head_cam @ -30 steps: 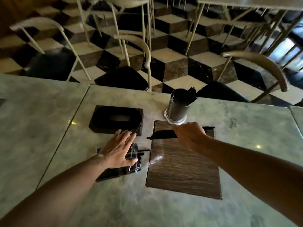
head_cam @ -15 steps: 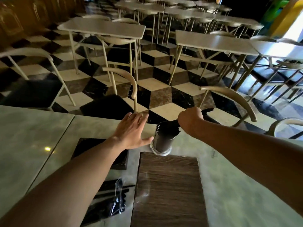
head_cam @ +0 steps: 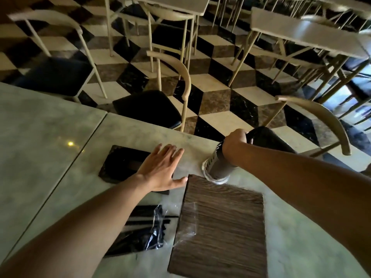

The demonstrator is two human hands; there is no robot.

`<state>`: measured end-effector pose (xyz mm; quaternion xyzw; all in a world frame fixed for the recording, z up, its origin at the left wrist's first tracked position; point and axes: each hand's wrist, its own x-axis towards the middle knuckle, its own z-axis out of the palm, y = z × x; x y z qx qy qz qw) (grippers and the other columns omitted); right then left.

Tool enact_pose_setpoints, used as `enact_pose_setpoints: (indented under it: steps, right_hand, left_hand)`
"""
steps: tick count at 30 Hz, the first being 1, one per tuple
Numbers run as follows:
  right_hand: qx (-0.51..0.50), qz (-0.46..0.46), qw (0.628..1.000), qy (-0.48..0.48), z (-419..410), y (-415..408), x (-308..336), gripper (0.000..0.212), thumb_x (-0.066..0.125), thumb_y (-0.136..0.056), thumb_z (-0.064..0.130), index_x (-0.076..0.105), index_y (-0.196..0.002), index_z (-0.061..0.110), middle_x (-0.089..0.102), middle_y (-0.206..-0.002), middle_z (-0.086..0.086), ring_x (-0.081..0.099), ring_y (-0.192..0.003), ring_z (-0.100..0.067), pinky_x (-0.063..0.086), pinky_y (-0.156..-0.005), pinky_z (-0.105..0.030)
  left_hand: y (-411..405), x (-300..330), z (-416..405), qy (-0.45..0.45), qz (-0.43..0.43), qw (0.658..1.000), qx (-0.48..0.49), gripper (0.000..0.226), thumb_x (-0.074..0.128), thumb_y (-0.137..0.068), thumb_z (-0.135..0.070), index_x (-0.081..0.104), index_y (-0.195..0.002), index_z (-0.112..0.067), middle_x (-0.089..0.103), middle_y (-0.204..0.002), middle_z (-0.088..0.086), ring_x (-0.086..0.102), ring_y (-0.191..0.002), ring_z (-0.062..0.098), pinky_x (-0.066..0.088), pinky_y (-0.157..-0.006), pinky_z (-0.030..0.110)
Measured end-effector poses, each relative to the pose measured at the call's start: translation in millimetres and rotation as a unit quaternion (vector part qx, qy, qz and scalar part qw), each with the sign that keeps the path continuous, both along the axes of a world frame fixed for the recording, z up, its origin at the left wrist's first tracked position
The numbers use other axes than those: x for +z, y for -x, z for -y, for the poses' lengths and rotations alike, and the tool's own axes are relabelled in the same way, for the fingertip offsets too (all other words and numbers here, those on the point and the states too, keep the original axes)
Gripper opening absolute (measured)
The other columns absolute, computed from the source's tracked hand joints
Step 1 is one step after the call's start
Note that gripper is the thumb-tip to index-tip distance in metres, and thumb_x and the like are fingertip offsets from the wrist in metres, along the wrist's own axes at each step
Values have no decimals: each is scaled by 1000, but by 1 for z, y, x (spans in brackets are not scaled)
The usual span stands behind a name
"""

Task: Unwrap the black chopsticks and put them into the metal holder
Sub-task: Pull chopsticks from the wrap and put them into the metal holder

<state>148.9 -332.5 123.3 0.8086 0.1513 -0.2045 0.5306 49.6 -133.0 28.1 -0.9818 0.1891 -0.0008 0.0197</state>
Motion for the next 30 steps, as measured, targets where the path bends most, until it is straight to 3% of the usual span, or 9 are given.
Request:
enact_pose_setpoints:
  steps: [3,7,11,15,18,22,26,28,30]
  right_hand:
    - [4,-6,999,36,-8,-7,-4,24,61,-85,8,67,-108,15,61,-95,0,57,-77,-20,41,-63,-30]
    - [-30,-9,999,5,-15,-12,-3,23,56,-85,16,67,-105,14,66,-97,-2,56,-68,-22,36,-45,-31]
    - [-18,-10,1000,-18,-14,-12,3,24,57,-84,16,68,-105,13,67,-100,-5,62,-75,-25,41,-46,-31]
    - [-29,-10,999,-39,-9,-8,5,37,57,-86,24,62,-123,17,62,-121,-3,60,-106,-28,51,-81,-37]
    - [-16,-6,999,-52,-3,-2,13,57,51,-92,40,40,-144,17,42,-148,-8,39,-134,-34,32,-108,-49]
    - [21,-6,996,-84,-3,15,33,62,41,-97,45,29,-150,17,26,-156,-11,21,-143,-36,16,-115,-53]
    - [130,-16,979,-155,-24,56,39,53,51,-95,32,39,-143,12,34,-148,-16,29,-135,-39,26,-110,-52]
    - [225,-27,941,-253,-35,85,26,39,59,-90,20,54,-128,12,50,-130,-13,48,-118,-33,42,-92,-41]
    - [254,-66,905,-334,-40,113,5,24,60,-87,11,62,-111,12,60,-110,-9,59,-99,-29,43,-73,-36]
  left_hand:
    - [6,-11,-18,-3,-13,1000,21,99,26,-87,-78,32,-151,-2,46,-146,21,43,-135,37,27,-121,52]
    - [12,-22,-32,-8,-28,999,45,100,23,-88,-78,32,-153,-3,46,-148,22,43,-137,37,26,-122,52]
    - [18,-26,-34,-9,-30,998,48,98,27,-88,-78,35,-151,-3,49,-144,21,46,-133,36,29,-120,52]
    - [25,-23,-30,6,-20,999,35,95,32,-87,-76,40,-148,-3,53,-137,18,50,-125,34,35,-115,50]
    - [31,-15,-27,15,-4,1000,27,95,33,-87,-76,41,-147,-3,54,-136,19,52,-124,35,36,-115,50]
    - [40,-2,-22,17,2,1000,15,96,30,-86,-77,37,-149,-4,52,-140,19,49,-128,34,32,-118,51]
    - [63,1,-24,-5,-21,1000,21,102,21,-87,-78,25,-157,-5,41,-153,20,39,-141,34,22,-124,49]
    - [80,-1,-26,-1,-34,999,3,101,22,-88,-77,29,-155,-3,43,-151,22,41,-139,35,26,-122,49]
    - [95,-6,-25,15,-37,998,-39,96,31,-89,-74,38,-150,0,51,-144,22,48,-132,37,34,-117,48]
